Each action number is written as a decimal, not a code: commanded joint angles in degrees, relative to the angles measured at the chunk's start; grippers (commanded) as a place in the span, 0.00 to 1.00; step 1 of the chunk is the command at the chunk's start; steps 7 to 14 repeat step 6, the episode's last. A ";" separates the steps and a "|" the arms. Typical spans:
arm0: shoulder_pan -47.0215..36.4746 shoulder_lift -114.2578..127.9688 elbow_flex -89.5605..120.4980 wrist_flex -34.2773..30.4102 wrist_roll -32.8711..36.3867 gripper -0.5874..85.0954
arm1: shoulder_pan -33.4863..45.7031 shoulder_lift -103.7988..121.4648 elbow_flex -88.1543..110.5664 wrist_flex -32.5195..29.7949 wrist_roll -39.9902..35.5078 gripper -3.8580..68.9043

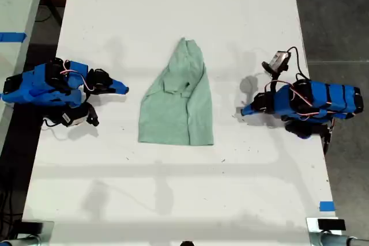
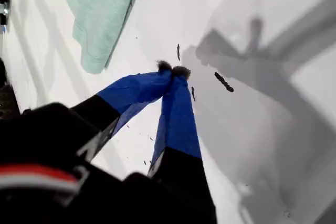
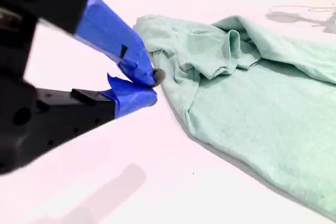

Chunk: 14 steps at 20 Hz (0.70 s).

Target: Fold t shirt

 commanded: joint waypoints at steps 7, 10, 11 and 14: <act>-2.46 0.26 0.97 -0.35 -2.11 0.01 | -1.23 1.05 3.08 0.62 0.79 0.04; -2.46 0.26 0.97 -0.35 -2.11 0.01 | -1.23 1.05 3.08 0.62 0.79 0.04; -2.46 0.26 0.97 -0.35 -2.11 0.01 | -1.23 1.05 3.08 0.62 0.79 0.04; -2.46 0.26 0.97 -0.35 -2.11 0.01 | -1.23 1.05 3.08 0.62 0.79 0.04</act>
